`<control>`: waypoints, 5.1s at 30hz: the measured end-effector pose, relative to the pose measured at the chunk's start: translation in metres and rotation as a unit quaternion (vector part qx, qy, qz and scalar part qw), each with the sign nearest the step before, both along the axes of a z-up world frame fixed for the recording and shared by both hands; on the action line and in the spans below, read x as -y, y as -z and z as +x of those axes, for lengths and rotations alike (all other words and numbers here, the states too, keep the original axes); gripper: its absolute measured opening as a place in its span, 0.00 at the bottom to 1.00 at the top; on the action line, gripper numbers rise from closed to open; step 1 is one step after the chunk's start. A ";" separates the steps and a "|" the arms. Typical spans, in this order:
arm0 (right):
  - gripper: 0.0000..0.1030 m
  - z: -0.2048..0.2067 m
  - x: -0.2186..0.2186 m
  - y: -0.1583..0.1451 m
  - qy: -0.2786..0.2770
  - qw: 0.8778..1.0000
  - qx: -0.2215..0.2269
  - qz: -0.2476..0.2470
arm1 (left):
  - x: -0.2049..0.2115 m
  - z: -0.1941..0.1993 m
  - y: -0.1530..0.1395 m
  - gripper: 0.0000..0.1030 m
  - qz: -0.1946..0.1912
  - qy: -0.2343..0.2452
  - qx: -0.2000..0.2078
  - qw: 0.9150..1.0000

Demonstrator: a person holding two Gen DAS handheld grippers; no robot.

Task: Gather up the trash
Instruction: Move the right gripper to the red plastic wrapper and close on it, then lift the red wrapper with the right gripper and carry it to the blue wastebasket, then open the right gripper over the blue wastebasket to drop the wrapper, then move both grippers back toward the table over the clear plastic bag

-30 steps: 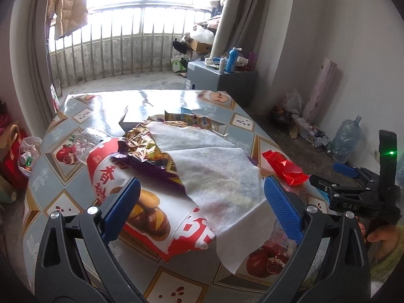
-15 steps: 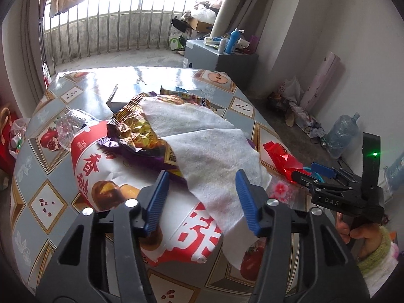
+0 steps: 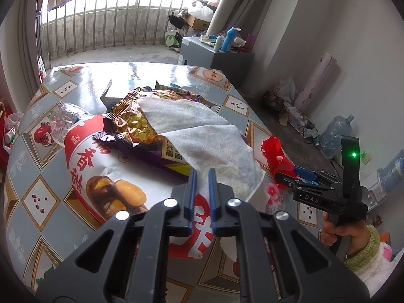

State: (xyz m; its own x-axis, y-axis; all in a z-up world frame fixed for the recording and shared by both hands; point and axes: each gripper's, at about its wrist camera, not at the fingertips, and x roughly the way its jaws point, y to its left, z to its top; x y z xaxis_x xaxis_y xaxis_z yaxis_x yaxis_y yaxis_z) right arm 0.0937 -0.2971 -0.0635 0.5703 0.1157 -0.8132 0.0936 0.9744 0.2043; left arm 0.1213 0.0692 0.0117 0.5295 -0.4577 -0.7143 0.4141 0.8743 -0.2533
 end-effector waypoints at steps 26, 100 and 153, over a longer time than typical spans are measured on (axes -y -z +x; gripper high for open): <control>0.10 -0.006 0.016 -0.035 -0.003 0.996 0.054 0.071 | -0.012 -0.026 -0.054 0.00 -0.071 0.024 0.090 0.993; 0.04 -0.140 0.337 0.046 0.374 0.919 0.067 0.108 | 0.475 -0.007 0.011 0.00 0.061 0.319 -0.039 0.945; 0.80 -0.098 0.225 -0.048 0.283 0.953 0.106 0.027 | 0.229 -0.022 -0.126 0.59 0.044 0.195 0.124 0.972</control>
State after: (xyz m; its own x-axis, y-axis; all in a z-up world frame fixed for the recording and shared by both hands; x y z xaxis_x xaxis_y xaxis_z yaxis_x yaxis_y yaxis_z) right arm -0.0043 -0.5221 -0.0153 0.7047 -0.2215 -0.6740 0.5519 0.7681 0.3247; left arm 0.0997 -0.1593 0.1377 0.4880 -0.6016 -0.6323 0.7577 0.6517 -0.0353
